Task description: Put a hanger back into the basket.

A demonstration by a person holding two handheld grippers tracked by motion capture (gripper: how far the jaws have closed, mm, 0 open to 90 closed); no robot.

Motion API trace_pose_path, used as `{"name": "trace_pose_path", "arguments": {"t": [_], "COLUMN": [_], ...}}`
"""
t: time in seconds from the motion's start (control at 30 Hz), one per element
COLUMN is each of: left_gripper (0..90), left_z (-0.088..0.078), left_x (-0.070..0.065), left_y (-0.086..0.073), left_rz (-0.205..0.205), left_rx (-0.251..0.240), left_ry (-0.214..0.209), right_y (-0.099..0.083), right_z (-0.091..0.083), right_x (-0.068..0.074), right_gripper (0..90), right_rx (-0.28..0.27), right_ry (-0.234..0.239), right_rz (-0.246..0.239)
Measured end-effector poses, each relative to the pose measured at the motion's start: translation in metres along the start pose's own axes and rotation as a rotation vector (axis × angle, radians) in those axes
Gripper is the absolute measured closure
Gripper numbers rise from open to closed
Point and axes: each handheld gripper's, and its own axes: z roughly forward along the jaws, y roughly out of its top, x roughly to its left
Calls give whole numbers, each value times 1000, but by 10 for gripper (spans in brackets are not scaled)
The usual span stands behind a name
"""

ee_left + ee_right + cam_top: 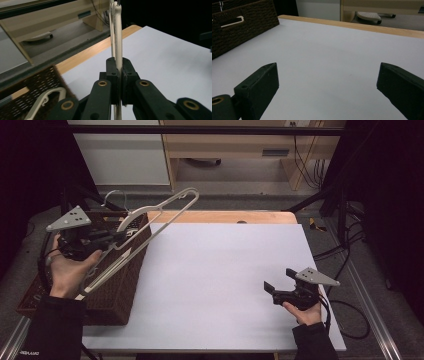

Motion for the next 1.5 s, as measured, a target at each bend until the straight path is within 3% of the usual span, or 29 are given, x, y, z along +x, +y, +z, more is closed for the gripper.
{"name": "trace_pose_path", "arguments": {"t": [0.17,0.33,0.43,0.73,1.13,1.5], "left_gripper": [866,866,866,866,866,867], "left_z": [-12,-21,-25,-31,-43,-40], "left_x": [28,48,57,80,105,103], "left_y": [-13,-24,-30,-54,-90,-112], "left_rz": [-24,-27,-15,-49,-113,-135], "left_rx": [18,33,43,75,135,184], "left_ry": [38,48,60,97,129,113], "right_y": [0,-1,-1,-2,-2,-2], "right_z": [0,2,2,4,4,5], "right_x": [-1,0,-1,0,0,1], "right_gripper": [46,45,43,43,44,45], "right_rx": [4,9,21,20,19,31], "right_ry": [-2,1,0,5,6,14], "right_rz": [1,-5,-12,-14,-14,-21]}}
